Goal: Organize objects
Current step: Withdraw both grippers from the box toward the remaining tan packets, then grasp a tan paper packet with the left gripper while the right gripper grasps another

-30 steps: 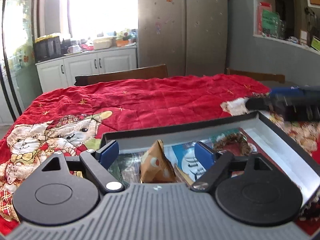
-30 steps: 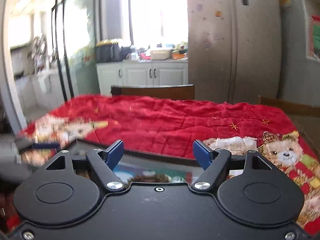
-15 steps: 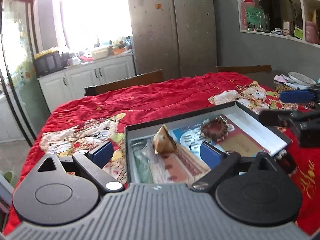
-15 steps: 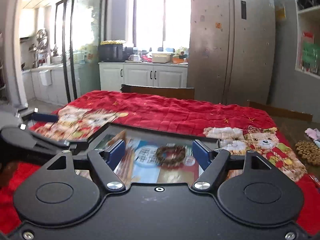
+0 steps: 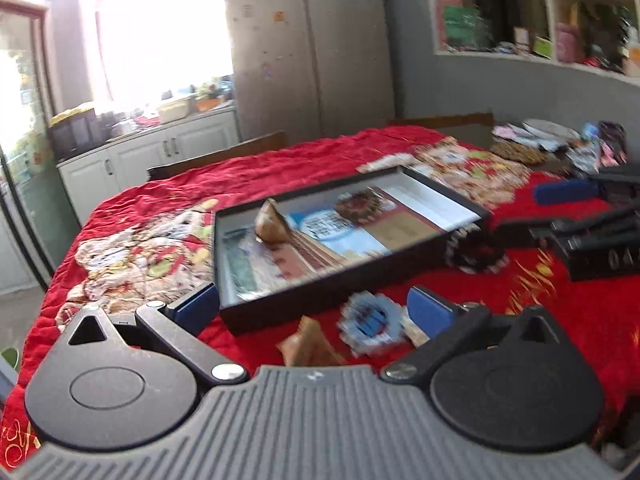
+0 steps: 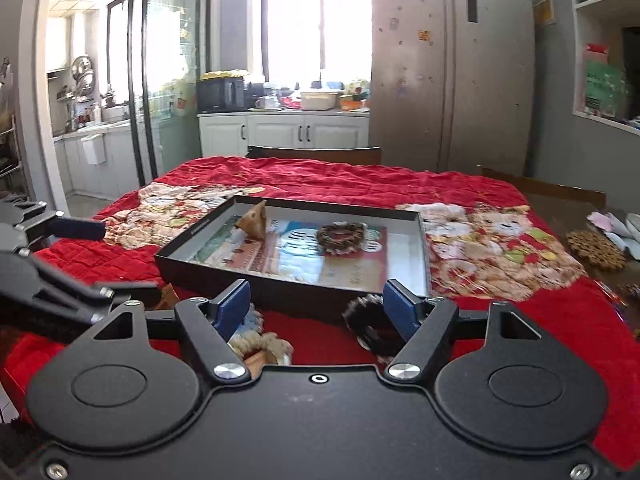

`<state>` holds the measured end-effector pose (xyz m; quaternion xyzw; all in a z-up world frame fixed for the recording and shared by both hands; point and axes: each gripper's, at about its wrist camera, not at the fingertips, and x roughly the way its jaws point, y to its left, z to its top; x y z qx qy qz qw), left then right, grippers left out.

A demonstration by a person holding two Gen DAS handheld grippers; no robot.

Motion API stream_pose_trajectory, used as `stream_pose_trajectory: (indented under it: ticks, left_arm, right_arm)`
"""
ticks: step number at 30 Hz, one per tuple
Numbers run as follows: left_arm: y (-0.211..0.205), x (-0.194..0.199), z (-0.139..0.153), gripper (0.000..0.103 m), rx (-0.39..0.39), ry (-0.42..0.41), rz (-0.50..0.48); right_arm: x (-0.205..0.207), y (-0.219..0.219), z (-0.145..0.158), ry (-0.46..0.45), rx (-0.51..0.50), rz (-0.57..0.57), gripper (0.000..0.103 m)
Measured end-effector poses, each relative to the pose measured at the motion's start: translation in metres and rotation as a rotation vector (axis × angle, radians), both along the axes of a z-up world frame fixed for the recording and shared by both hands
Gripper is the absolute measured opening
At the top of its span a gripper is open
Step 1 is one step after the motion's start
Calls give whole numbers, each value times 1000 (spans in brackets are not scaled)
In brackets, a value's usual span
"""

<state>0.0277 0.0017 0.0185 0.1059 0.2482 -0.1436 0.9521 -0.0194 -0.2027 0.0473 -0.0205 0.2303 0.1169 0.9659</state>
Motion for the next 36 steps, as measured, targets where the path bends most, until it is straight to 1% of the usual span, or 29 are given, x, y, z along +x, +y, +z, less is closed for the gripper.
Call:
stream_pose_trajectory:
  ticks: [3,8,14,19,24,29,36]
  left_arm:
    - [-6,-11,-3,103,10,7,-41]
    - [-11,-21,-5,103,11,13,-86]
    - [-14,-23,-16,103,5,62,-126]
    - [-18,-24,-24,103,5,75,-146]
    - [-23,-22,-32,103,5,108,-181]
    - [-26,-18,-41,99,10,138,-190]
    - [-26,-14,-52,94,12,171,-190]
  right_arm:
    - [-6,-7,-1,10,31,-13,65]
    - [-13,-10,-3,14,24,-12,64]
    - [-17,-12,-6,31,30,10,62]
    - [-20,-10,-12,26,15,27,62]
    - [-18,-12,-20,50,21,40,61]
    - [-17,-11,-24,59,10,64,61]
    - [-16,-1,-30,74,-10,134,61]
